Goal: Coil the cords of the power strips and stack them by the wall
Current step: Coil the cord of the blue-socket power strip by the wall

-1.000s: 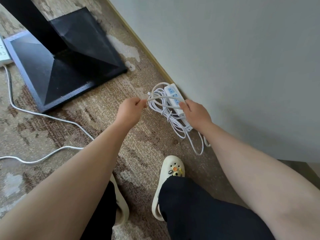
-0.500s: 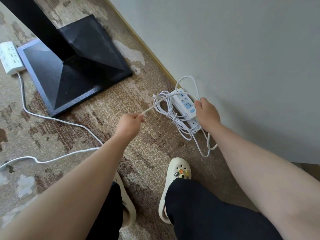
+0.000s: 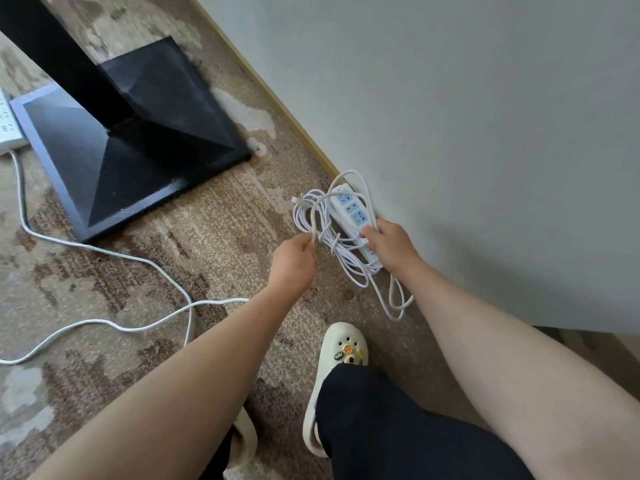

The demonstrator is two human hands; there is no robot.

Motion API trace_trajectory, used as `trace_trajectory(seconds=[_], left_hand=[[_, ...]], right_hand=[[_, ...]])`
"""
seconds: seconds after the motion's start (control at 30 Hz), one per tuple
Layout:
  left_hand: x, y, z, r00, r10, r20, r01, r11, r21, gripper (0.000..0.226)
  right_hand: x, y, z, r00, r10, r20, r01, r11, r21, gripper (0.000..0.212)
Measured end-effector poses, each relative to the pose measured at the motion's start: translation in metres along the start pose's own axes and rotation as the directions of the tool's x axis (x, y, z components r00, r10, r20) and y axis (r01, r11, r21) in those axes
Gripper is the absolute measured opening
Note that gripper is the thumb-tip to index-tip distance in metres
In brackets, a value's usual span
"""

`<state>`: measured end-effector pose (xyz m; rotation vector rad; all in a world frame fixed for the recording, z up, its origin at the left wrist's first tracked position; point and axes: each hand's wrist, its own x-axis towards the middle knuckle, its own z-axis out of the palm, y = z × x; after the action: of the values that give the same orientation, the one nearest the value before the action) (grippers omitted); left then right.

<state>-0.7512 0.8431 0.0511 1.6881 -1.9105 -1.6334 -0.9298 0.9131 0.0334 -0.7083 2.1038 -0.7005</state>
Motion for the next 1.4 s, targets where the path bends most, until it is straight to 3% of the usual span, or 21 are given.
trace_trajectory(seconds=[0.1, 0.17, 0.27, 0.33, 0.43, 0.57, 0.7, 0.83, 1.07, 1.4], left_hand=[[0.005, 0.003, 0.002, 0.976, -0.017, -0.219, -0.009, 0.993, -0.115, 0.028], [0.003, 0.008, 0.009, 0.966, -0.051, -0.252, 0.0, 0.98, -0.198, 0.021], [0.001, 0.01, 0.018, 0.977, -0.008, -0.214, -0.007, 0.997, -0.071, 0.024], [0.002, 0.008, 0.021, 0.982, 0.086, -0.166, -0.068, 0.992, 0.108, 0.033], [0.004, 0.011, 0.027, 0.979, 0.196, -0.049, -0.181, 0.958, 0.221, 0.03], [0.007, 0.012, 0.031, 0.983, 0.138, 0.119, -0.148, 0.986, 0.076, 0.031], [0.005, 0.011, 0.032, 0.99, 0.027, 0.139, 0.001, 0.979, -0.203, 0.017], [0.001, 0.012, 0.038, 0.99, -0.019, 0.143, 0.062, 0.953, -0.298, 0.014], [-0.002, 0.012, 0.04, 0.993, 0.011, 0.115, -0.006, 0.999, -0.039, 0.005], [-0.004, 0.005, 0.038, 0.994, 0.013, 0.106, -0.017, 0.999, 0.035, 0.015]], right_hand=[[-0.005, -0.002, 0.001, 0.998, -0.004, 0.055, 0.0, 0.998, 0.059, 0.029], [-0.006, -0.004, 0.003, 0.997, 0.004, 0.076, -0.011, 0.996, 0.088, 0.024], [-0.006, -0.005, 0.005, 0.995, 0.011, 0.098, -0.022, 0.994, 0.11, 0.024], [-0.006, -0.003, 0.006, 0.994, 0.024, 0.105, -0.038, 0.991, 0.126, 0.025], [-0.004, -0.003, 0.007, 0.993, 0.042, 0.108, -0.06, 0.983, 0.172, 0.027], [-0.002, -0.008, 0.007, 0.996, 0.05, 0.078, -0.064, 0.979, 0.193, 0.032], [-0.003, -0.012, 0.008, 0.995, 0.028, 0.092, -0.047, 0.977, 0.206, 0.031], [-0.003, -0.014, 0.009, 0.994, 0.021, 0.105, -0.046, 0.969, 0.242, 0.033], [-0.004, -0.006, 0.006, 0.991, 0.034, 0.131, -0.066, 0.967, 0.244, 0.029], [-0.004, -0.012, 0.005, 0.987, 0.017, 0.163, -0.058, 0.967, 0.25, 0.014]])
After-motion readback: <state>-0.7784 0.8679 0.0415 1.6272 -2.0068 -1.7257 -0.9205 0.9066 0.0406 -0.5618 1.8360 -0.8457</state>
